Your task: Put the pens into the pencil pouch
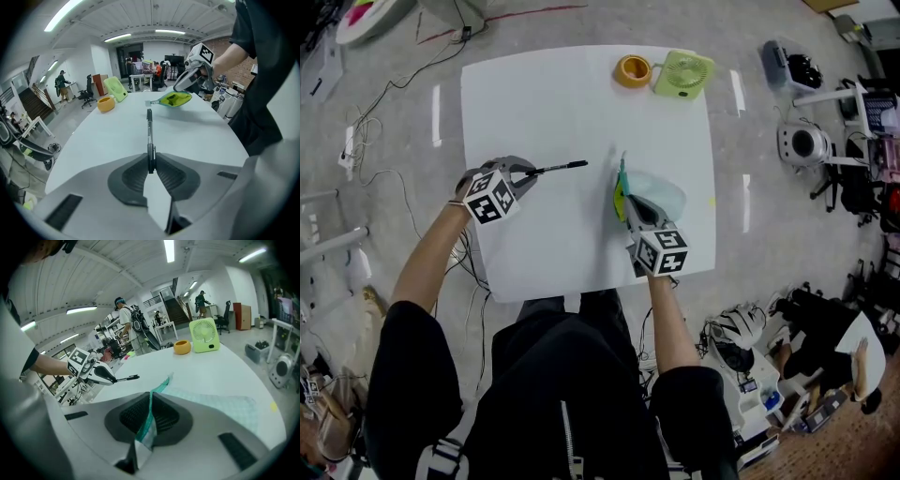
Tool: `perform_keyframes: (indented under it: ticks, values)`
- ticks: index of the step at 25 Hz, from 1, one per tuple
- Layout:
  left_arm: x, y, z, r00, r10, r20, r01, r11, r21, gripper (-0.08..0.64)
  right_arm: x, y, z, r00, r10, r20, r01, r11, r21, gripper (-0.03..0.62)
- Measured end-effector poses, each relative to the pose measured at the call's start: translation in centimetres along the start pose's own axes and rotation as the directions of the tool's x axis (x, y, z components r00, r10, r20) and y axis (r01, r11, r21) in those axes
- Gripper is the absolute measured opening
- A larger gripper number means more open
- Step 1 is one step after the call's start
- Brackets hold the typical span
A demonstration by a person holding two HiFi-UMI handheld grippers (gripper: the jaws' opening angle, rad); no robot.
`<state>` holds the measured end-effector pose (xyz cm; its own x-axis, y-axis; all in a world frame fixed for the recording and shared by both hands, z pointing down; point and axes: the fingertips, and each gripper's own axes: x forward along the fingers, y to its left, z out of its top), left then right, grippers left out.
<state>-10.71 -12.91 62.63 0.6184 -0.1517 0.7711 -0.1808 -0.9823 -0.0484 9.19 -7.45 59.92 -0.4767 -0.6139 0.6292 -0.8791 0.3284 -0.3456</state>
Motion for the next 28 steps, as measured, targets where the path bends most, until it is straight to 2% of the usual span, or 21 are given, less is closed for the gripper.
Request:
perform_keyframes:
  ticks: [6,16,28]
  values:
    - [1.3,-2.7,1.9,0.998,-0.059,-0.004,0.059,0.997,0.05,0.072,0.2,0.0,0.0,1.0,0.002,0.002,-0.002,1.0,0.007,0.028]
    - [3.6,-6.0,4.5,0.989,-0.148,0.001,0.147,0.986,0.084,0.072,0.1,0.0,0.1,1.0,0.003,0.01,-0.003,1.0,0.014,0.027]
    - [6.3,-7.7,7.7,0.983,-0.184,0.028,0.18,0.98,0.089,0.072,0.0,0.1,0.0,1.0,0.008,0.017,-0.009,1.0,0.019,0.028]
